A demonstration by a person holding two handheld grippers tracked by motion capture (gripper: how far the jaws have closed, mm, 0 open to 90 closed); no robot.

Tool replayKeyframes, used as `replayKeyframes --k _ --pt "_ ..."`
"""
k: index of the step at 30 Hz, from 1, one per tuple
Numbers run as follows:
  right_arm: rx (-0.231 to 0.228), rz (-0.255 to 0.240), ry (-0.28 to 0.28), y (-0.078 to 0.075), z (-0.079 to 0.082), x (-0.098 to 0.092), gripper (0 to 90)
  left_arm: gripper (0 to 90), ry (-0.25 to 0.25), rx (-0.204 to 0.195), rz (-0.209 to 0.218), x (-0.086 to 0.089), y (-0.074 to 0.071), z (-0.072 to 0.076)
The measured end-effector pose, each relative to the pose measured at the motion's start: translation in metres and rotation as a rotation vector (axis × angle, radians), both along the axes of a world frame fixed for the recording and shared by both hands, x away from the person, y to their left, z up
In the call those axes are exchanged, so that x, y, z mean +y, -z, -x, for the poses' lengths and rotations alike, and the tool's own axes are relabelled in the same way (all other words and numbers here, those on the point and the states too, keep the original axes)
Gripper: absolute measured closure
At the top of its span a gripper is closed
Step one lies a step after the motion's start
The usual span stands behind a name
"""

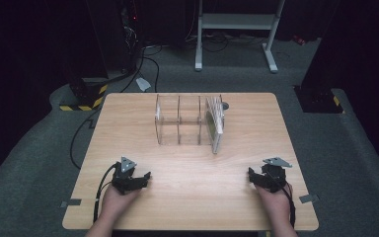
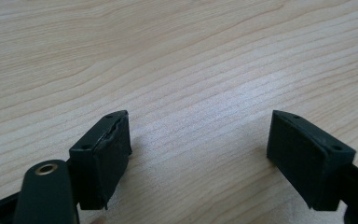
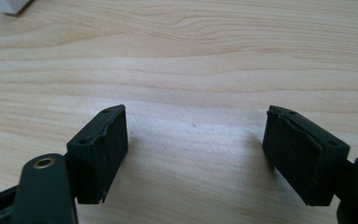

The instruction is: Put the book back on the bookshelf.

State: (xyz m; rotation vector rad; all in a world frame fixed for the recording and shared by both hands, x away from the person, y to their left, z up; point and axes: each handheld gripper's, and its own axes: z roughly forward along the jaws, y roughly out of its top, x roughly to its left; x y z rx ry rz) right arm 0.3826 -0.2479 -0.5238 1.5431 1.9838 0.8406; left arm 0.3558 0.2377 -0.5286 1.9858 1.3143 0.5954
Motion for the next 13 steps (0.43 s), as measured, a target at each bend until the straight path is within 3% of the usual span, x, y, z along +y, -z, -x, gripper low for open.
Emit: replayKeyframes --k 13 --pt "0.001 0.010 0.000 0.0001 -0.0005 0.0009 21.1 21.9 0.005 0.000 0.001 -0.0003 0.0000 0.0005"
